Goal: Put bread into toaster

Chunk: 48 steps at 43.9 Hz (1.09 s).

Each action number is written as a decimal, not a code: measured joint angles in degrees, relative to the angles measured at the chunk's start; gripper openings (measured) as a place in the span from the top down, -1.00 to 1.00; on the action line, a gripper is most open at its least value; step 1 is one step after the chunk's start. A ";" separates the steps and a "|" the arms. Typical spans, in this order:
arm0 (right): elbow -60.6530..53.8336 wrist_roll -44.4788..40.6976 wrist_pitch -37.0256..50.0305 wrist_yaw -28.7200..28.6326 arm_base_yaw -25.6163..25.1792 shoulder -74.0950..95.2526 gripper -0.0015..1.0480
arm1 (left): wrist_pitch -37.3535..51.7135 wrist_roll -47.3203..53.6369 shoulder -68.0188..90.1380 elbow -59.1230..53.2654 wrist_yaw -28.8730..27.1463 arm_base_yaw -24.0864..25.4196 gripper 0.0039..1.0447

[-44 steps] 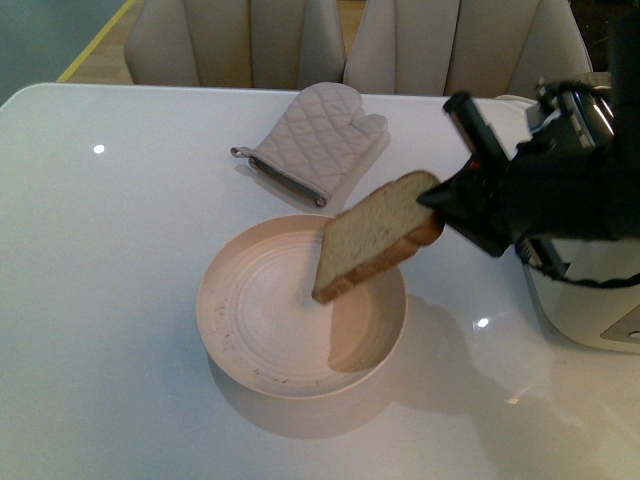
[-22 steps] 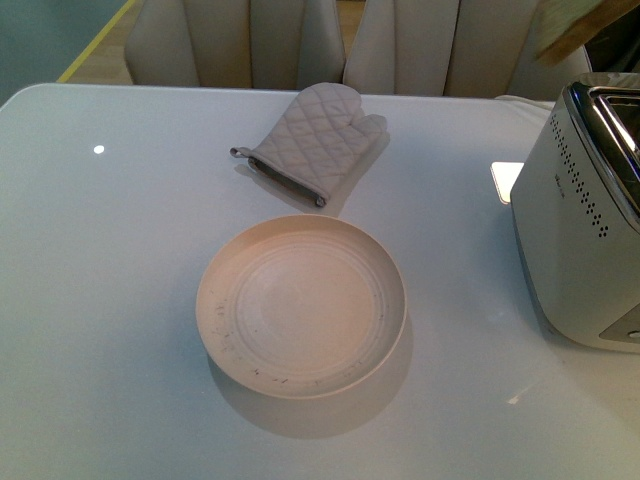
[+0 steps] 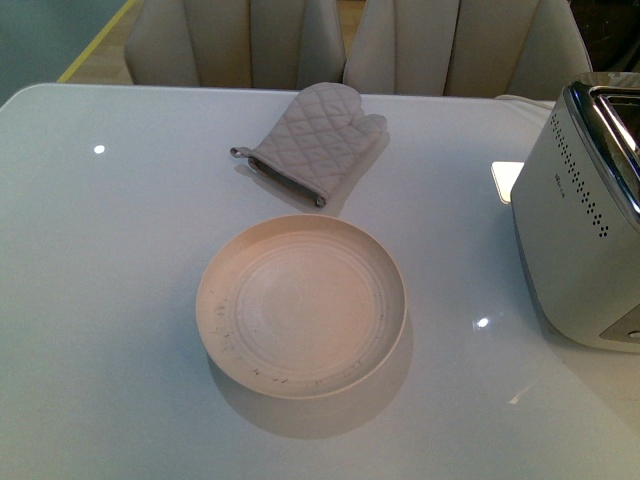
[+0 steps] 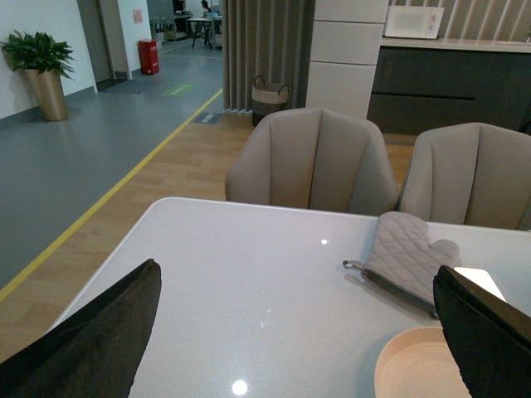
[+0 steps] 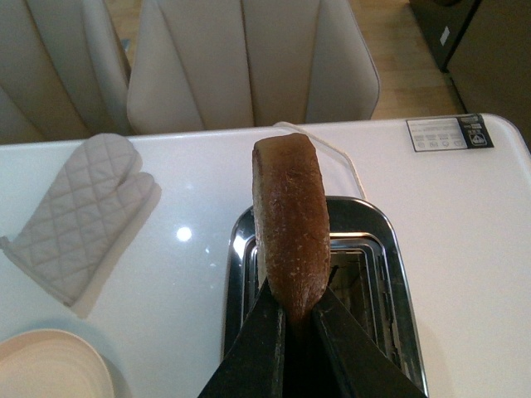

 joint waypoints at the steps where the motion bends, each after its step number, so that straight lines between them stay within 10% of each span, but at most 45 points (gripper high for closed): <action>1: 0.00 -0.28 -0.11 0.17 -0.13 0.00 0.95 | 0.00 0.00 0.00 0.00 0.00 0.00 -0.87; 48: -3.56 -0.72 -1.68 4.66 0.59 6.38 0.95 | 0.00 0.00 0.00 0.00 0.00 0.00 -0.87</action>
